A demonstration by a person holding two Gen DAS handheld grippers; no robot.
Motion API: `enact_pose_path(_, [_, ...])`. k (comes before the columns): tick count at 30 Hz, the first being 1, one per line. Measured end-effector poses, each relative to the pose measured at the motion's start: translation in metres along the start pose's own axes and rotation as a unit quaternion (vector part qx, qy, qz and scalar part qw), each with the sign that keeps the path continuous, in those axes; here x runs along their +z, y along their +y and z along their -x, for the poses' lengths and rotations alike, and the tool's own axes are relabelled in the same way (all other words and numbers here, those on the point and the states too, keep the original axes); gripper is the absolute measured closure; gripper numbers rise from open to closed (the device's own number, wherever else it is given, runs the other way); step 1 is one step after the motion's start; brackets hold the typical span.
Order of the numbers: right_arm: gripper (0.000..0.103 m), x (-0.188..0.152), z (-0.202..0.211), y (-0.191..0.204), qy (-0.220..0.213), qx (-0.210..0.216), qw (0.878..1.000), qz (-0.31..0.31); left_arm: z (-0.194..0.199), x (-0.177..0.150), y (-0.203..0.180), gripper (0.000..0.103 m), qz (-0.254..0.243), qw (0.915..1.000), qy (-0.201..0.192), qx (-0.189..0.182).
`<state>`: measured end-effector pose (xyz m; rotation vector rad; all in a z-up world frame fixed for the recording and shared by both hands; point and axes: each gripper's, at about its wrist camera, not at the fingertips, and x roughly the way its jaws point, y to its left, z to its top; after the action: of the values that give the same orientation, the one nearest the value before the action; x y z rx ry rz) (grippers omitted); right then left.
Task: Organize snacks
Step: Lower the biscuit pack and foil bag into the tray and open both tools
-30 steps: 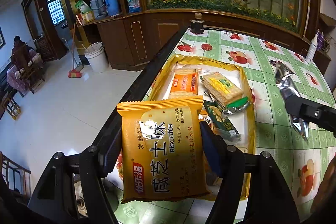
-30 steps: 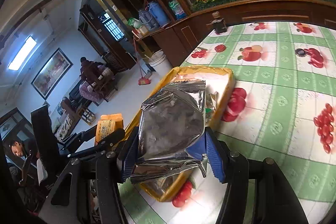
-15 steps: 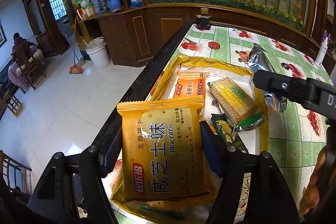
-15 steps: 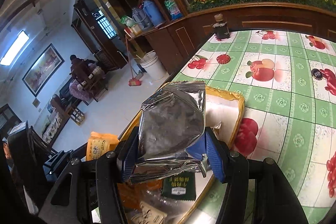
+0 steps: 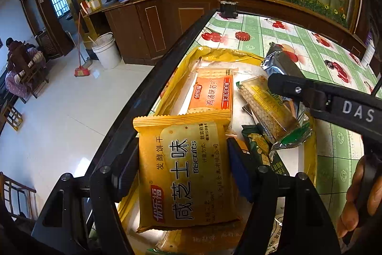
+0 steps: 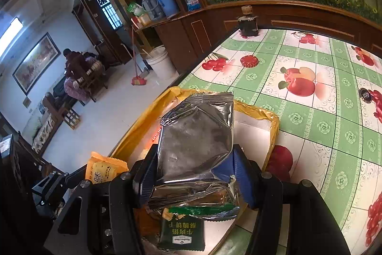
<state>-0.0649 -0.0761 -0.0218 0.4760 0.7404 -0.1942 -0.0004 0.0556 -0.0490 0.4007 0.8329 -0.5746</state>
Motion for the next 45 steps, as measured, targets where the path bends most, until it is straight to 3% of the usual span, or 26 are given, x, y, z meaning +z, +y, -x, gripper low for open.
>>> enact_pose_path(22, [0.035,0.001,-0.015,-0.002,0.012,-0.018,1.0,0.014,-0.009,-0.001,-0.013,0.033,-0.012,0.9993,0.028,-0.021])
enact_pose_path(24, [0.029,0.001,-0.008,-0.003,0.003,-0.014,1.0,0.01,-0.004,-0.001,-0.013,0.033,-0.01,0.9996,0.021,-0.016])
enact_pose_path(34, [0.02,0.0,0.03,0.004,-0.029,-0.004,1.0,0.007,0.037,-0.009,-0.007,0.033,-0.005,0.9993,-0.027,-0.025])
enact_pose_path(38, [0.019,-0.008,0.05,0.011,-0.038,-0.001,0.999,0.017,0.057,-0.017,-0.007,0.028,-0.002,0.9985,-0.046,-0.03])
enact_pose_path(45, [0.015,-0.036,0.084,0.03,-0.044,-0.016,0.997,0.057,0.086,-0.04,0.006,0.028,0.023,0.997,-0.055,-0.049])
